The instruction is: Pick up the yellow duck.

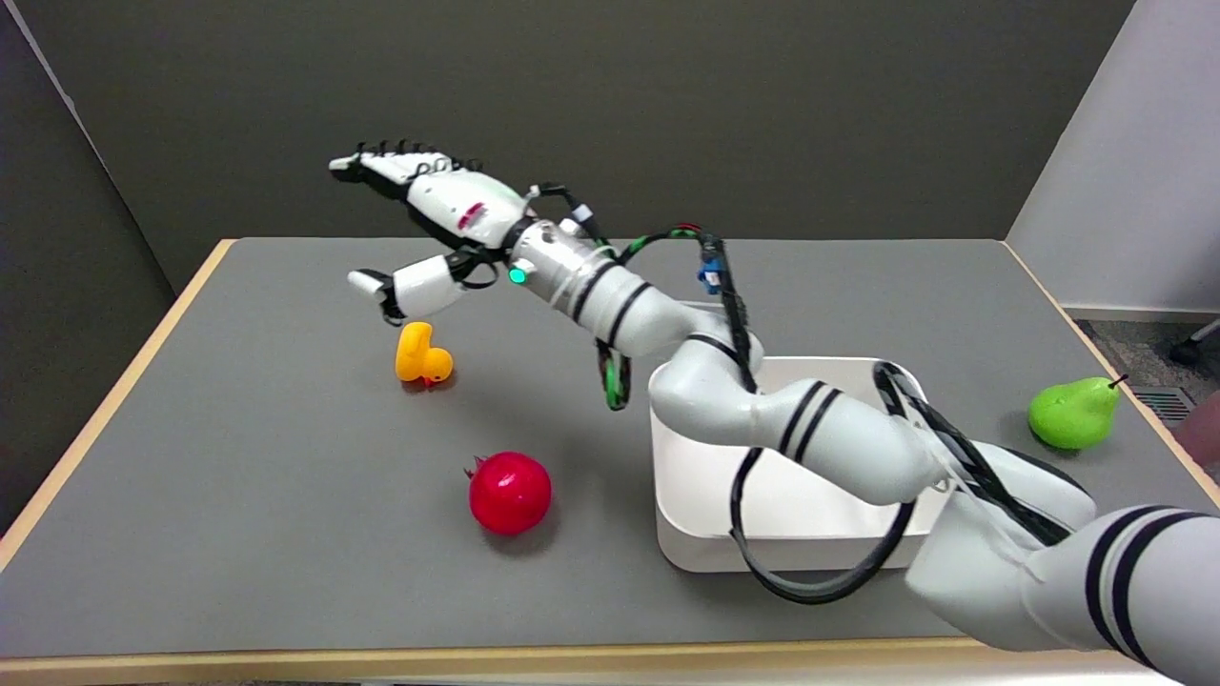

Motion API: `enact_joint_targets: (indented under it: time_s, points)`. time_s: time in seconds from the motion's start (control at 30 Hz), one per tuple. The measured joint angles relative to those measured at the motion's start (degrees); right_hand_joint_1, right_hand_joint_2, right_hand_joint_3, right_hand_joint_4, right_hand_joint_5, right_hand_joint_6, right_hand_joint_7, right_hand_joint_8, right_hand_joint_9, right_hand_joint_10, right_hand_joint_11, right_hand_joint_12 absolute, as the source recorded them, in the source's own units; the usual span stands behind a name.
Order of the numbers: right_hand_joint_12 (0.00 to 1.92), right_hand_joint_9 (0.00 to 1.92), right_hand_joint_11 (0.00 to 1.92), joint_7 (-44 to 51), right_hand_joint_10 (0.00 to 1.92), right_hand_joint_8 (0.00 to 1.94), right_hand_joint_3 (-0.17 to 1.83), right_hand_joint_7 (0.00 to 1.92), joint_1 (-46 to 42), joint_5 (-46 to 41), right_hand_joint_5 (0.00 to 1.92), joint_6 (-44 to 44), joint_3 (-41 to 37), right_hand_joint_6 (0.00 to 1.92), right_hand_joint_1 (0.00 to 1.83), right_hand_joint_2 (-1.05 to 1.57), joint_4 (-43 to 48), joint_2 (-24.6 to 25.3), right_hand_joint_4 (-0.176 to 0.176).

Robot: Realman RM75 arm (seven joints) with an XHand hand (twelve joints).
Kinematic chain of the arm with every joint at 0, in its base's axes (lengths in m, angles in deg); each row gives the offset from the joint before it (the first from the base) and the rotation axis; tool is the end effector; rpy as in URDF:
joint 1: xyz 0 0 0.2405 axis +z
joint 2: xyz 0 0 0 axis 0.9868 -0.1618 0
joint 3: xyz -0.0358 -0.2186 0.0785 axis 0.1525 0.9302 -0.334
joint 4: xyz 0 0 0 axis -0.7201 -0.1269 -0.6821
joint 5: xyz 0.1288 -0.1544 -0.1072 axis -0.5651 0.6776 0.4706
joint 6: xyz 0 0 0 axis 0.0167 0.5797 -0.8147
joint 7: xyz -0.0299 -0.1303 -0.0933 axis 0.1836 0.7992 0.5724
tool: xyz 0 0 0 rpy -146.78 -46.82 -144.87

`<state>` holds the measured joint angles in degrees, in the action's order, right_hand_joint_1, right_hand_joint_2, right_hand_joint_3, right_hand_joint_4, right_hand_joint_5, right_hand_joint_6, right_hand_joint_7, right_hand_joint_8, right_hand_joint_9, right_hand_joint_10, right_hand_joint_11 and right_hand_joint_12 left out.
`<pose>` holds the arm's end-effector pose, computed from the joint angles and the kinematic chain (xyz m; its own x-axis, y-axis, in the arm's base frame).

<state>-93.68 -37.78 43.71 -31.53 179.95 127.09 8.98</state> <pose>-0.1386 -0.4884 0.0829 0.9143 -0.0326 0.4037 -0.3470 -0.5772 0.7392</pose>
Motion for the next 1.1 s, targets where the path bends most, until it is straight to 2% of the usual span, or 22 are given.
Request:
enact_joint_targets:
  time_s: [0.23, 0.33, 0.4, 0.47, 1.1]
  points:
    - [0.75, 0.03, 0.0, 1.3, 0.38, 0.24, 0.98, 0.08, 3.6, 0.9, 0.08, -5.3, 1.7, 0.39, 0.58, 0.61, -4.5, 3.4, 0.019]
    - [0.64, 0.01, 0.0, 2.7, 0.32, 0.2, 1.0, 0.06, 5.3, 1.2, 0.05, -7.4, 2.3, 0.42, 0.79, 0.58, -7.7, 4.9, 0.002]
    - [0.63, 0.01, 0.0, 3.8, 0.32, 0.19, 0.99, 0.06, 6.1, 1.2, 0.05, -8.4, 2.6, 0.41, 0.77, 0.58, -9.4, 5.7, 0.003]
    - [0.69, 0.01, 0.0, 5.0, 0.36, 0.2, 0.96, 0.07, 6.8, 1.3, 0.07, -9.4, 2.9, 0.36, 0.61, 0.61, -11.4, 6.3, 0.011]
    - [0.7, 0.02, 0.0, 9.9, 0.34, 0.19, 0.97, 0.07, 7.9, 1.5, 0.06, -13.5, 4.2, 0.36, 0.61, 0.61, -23.7, 9.6, 0.012]
